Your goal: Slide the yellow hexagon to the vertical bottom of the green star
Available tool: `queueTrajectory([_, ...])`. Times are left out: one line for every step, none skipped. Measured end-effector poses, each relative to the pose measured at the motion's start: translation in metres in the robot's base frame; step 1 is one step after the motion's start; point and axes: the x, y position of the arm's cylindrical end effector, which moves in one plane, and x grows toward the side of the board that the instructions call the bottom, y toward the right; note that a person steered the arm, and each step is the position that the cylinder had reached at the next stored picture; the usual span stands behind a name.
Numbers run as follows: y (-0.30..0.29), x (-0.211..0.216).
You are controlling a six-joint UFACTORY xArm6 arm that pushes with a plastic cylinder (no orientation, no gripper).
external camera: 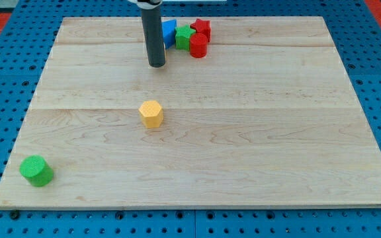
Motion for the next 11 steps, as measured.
queueTrajectory([0.041,0.044])
queueTrajectory([0.097,0.129])
queueTrajectory([0.063,0.184])
queueTrajectory([0.011,0.149])
queueTrajectory([0.007,0.11])
queueTrajectory([0.007,0.109])
queueTrajectory([0.008,0.157])
queueTrajectory([-0.064,0.154])
queueTrajectory([-0.052,0.129])
queueTrajectory([-0.001,0.129])
queueTrajectory([0.007,0.144])
